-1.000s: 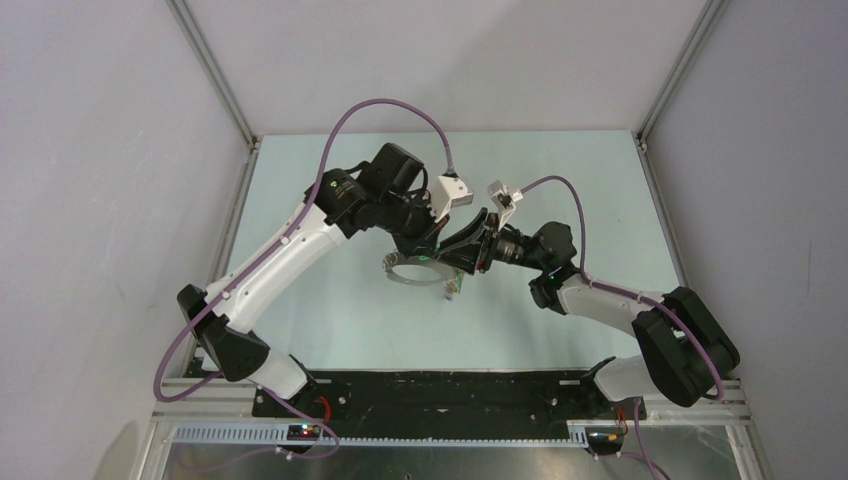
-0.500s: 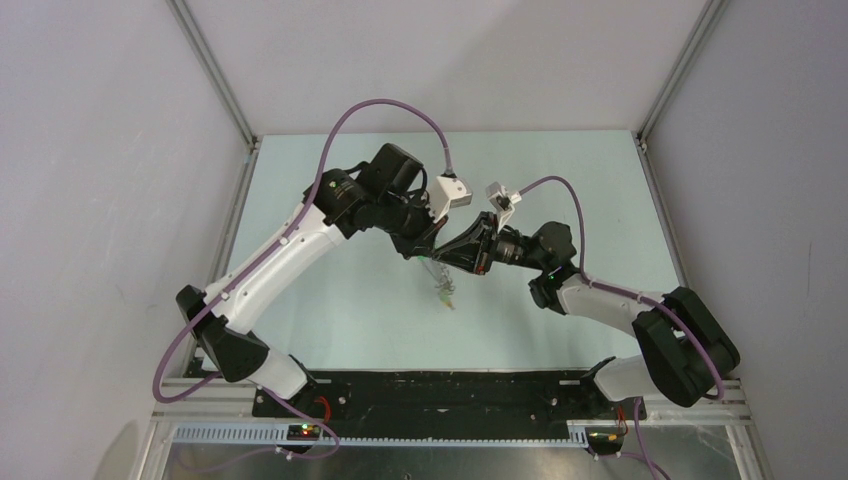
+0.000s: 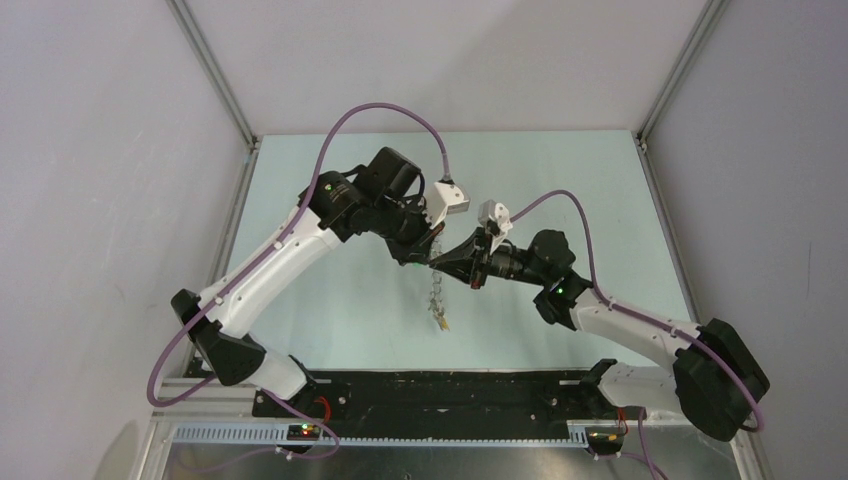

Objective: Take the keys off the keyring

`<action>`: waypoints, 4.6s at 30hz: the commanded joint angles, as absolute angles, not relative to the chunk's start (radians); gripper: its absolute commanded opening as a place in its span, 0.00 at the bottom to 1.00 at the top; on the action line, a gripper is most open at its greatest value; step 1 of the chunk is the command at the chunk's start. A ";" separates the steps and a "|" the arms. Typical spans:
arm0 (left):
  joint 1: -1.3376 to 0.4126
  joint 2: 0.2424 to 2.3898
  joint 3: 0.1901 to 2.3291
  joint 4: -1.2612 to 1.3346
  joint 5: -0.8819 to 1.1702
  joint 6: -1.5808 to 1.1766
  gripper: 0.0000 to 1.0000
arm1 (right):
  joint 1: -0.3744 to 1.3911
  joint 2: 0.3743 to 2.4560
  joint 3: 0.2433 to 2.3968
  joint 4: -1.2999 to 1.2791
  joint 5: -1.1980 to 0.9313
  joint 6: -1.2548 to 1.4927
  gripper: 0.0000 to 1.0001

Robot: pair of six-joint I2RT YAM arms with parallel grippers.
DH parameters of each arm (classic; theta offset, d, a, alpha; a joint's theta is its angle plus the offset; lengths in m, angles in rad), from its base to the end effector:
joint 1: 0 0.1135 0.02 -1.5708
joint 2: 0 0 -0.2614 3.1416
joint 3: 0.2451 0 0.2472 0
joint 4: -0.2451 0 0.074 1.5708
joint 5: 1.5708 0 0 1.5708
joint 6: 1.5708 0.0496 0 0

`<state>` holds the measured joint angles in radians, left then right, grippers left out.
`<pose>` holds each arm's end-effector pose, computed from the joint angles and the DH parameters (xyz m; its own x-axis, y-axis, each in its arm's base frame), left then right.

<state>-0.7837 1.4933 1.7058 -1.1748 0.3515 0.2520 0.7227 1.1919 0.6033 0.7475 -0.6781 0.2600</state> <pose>0.1937 -0.2171 0.3844 -0.3628 0.6921 -0.6240 0.9217 0.3650 -0.1311 0.1799 0.2001 0.2909 -0.1372 0.1460 -0.9797 -0.9772 0.1416 0.1579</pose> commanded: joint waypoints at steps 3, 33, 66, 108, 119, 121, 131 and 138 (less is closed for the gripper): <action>-0.787 1.461 1.754 -1.101 0.369 0.240 0.00 | 0.849 1.097 0.637 0.562 -0.523 -0.021 0.02; -0.787 1.468 1.767 -1.113 0.384 0.251 0.00 | 0.844 0.908 0.463 0.631 -0.423 -0.157 0.56; -0.807 1.476 1.769 -1.113 0.424 0.230 0.00 | 0.806 1.153 0.504 1.028 -0.441 -0.084 0.49; -0.771 1.519 1.845 -1.158 0.388 0.123 0.00 | 1.316 1.087 0.416 0.705 0.072 -1.273 0.08; -0.770 1.495 1.808 -1.157 0.417 0.170 0.00 | 1.092 0.972 0.400 0.736 -0.196 -0.738 0.59; -0.770 1.494 1.804 -1.156 0.417 0.177 0.00 | 1.010 0.939 0.403 0.740 -0.327 -0.590 0.67; -0.771 1.503 1.814 -1.155 0.418 0.185 0.00 | 0.796 0.972 0.445 0.838 -0.536 -0.099 0.69; -0.773 1.503 1.818 -1.156 0.424 0.193 0.00 | 0.681 1.065 0.487 0.925 -0.634 0.146 0.64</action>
